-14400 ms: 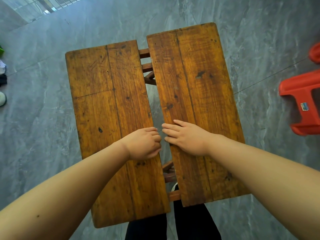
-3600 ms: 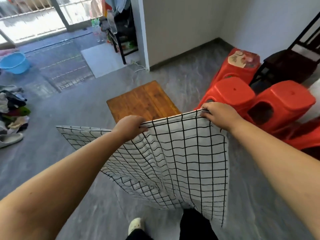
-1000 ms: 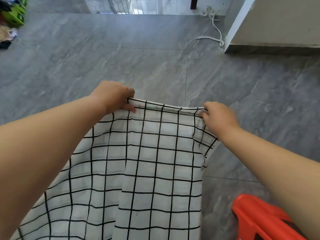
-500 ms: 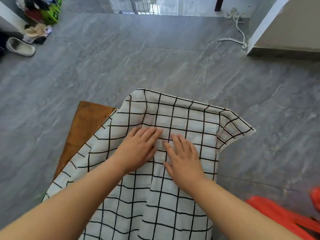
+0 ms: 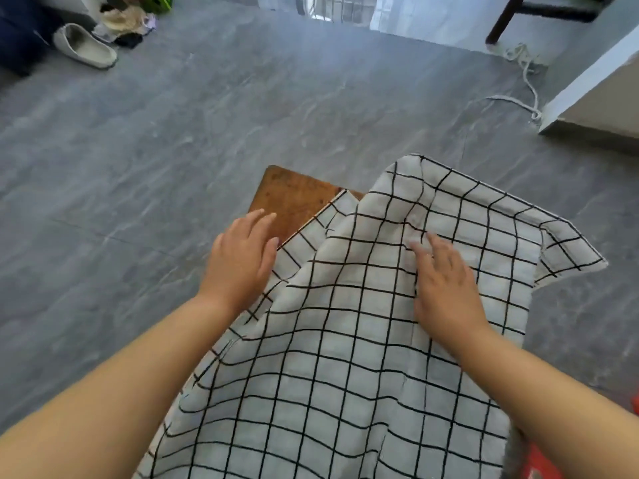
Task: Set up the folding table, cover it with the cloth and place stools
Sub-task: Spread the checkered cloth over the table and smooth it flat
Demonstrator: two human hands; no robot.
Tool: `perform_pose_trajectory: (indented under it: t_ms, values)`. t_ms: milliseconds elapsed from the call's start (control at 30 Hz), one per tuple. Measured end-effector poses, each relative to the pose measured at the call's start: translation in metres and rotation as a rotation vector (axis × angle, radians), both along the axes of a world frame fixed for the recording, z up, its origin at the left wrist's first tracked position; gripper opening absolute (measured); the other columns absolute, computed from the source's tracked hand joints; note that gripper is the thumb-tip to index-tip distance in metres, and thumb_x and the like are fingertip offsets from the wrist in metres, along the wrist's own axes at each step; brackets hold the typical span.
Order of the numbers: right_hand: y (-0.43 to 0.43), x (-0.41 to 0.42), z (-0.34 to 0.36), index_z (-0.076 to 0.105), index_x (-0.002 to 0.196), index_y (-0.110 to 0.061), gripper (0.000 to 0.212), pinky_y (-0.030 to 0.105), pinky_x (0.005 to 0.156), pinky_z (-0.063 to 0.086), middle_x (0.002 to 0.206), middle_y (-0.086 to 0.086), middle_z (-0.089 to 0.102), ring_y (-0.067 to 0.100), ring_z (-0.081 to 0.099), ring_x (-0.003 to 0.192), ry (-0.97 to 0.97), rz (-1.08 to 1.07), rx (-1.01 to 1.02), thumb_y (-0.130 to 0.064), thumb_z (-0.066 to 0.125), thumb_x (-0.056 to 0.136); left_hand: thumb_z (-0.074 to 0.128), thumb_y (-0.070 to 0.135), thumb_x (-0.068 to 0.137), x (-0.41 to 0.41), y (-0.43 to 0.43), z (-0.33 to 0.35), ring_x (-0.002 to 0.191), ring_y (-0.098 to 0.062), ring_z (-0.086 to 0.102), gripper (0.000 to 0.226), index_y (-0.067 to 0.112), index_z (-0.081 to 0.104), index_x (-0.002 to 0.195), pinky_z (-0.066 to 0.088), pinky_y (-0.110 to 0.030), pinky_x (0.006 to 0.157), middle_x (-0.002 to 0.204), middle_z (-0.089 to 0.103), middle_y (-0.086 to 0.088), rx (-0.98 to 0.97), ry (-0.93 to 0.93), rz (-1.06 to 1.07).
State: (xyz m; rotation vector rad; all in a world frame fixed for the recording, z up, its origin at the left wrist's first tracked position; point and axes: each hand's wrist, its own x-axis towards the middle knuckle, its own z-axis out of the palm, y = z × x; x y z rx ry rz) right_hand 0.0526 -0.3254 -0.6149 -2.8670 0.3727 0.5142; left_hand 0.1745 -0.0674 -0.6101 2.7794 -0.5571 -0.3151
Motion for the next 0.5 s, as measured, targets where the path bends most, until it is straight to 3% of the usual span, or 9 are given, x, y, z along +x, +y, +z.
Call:
perform_pose_trajectory:
  t_ms: [133, 267, 400, 500]
  values:
    - [0.052, 0.039, 0.010, 0.035, 0.136, -0.012, 0.067, 0.050, 0.104, 0.037, 0.144, 0.018, 0.034, 0.036, 0.033, 0.131, -0.218, 0.088, 0.035, -0.003, 0.056, 0.073, 0.050, 0.044, 0.091, -0.013, 0.047, -0.009, 0.124, -0.024, 0.039, 0.060, 0.016, 0.035, 0.141, 0.039, -0.038, 0.095, 0.134, 0.042, -0.004, 0.045, 0.235, 0.090]
    - [0.084, 0.088, 0.011, 0.051, 0.125, -0.009, 0.056, 0.048, 0.102, 0.038, 0.132, 0.016, 0.051, 0.036, 0.043, 0.125, -0.305, 0.315, -0.061, 0.000, 0.057, 0.070, 0.054, 0.056, 0.083, -0.025, 0.052, -0.021, 0.111, -0.025, 0.044, 0.060, 0.018, 0.043, 0.129, 0.044, -0.038, 0.085, 0.120, 0.044, -0.003, 0.069, 0.245, 0.097]
    - [0.086, 0.126, 0.012, 0.058, 0.114, -0.007, 0.032, 0.044, 0.093, 0.039, 0.111, 0.015, 0.061, 0.036, 0.052, 0.107, -0.259, 0.233, -0.104, -0.014, 0.048, 0.085, 0.059, 0.059, 0.079, -0.032, 0.048, -0.032, 0.109, -0.024, 0.045, 0.062, 0.015, 0.044, 0.121, 0.043, -0.036, 0.085, 0.118, 0.045, -0.004, 0.049, 0.203, 0.184]
    - [0.078, 0.146, 0.012, 0.056, 0.112, -0.006, 0.035, 0.042, 0.088, 0.040, 0.112, 0.016, 0.061, 0.036, 0.052, 0.106, -0.057, 0.224, -0.262, -0.032, 0.044, 0.091, 0.061, 0.055, 0.080, -0.034, 0.042, -0.035, 0.109, -0.025, 0.047, 0.056, 0.014, 0.045, 0.115, 0.042, -0.036, 0.084, 0.116, 0.049, -0.005, 0.080, 0.190, 0.226]
